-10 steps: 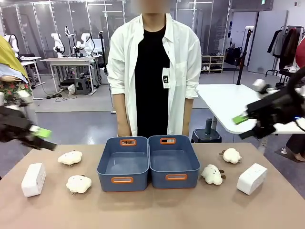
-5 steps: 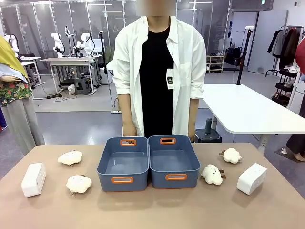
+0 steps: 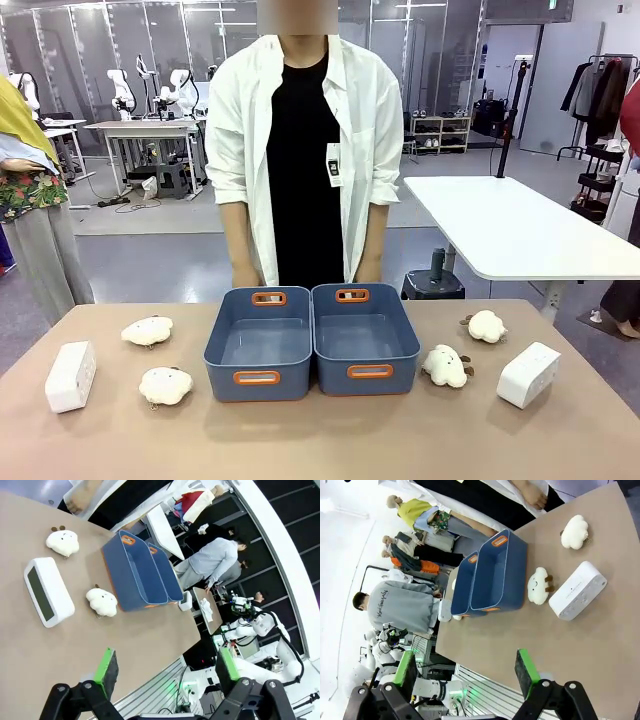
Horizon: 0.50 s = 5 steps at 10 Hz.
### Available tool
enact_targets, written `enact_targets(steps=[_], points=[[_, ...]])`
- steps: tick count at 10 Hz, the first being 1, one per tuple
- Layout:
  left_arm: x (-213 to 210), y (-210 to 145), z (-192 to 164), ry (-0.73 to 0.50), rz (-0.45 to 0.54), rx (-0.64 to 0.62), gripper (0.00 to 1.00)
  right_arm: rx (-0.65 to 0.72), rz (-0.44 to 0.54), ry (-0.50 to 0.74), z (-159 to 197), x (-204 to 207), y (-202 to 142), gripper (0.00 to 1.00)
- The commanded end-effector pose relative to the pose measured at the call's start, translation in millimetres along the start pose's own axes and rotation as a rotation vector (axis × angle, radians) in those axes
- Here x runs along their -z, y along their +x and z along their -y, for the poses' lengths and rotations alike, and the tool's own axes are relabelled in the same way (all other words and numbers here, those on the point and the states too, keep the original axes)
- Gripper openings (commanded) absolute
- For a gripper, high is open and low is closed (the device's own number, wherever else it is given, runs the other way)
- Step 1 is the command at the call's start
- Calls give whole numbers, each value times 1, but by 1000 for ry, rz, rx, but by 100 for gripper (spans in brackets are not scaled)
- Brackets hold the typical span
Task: Sort the digital clocks into the basket.
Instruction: Pick up the Digital clock from the table and place it into the empty Plastic storage basket.
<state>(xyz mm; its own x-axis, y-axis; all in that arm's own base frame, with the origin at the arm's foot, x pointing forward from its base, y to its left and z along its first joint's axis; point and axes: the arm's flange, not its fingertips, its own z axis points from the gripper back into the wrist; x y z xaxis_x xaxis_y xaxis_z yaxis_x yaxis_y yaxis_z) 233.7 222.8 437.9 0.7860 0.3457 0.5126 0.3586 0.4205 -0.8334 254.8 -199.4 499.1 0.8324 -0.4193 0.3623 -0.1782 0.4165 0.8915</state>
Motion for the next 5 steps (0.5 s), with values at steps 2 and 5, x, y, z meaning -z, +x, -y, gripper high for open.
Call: enact_targets(steps=[2,5], points=[[-3,0,1,-29,4,13,100,-7,12,11,-2,-7,-2,100],[-3,0,1,-29,4,13,100,-7,12,11,-2,-7,-2,100]])
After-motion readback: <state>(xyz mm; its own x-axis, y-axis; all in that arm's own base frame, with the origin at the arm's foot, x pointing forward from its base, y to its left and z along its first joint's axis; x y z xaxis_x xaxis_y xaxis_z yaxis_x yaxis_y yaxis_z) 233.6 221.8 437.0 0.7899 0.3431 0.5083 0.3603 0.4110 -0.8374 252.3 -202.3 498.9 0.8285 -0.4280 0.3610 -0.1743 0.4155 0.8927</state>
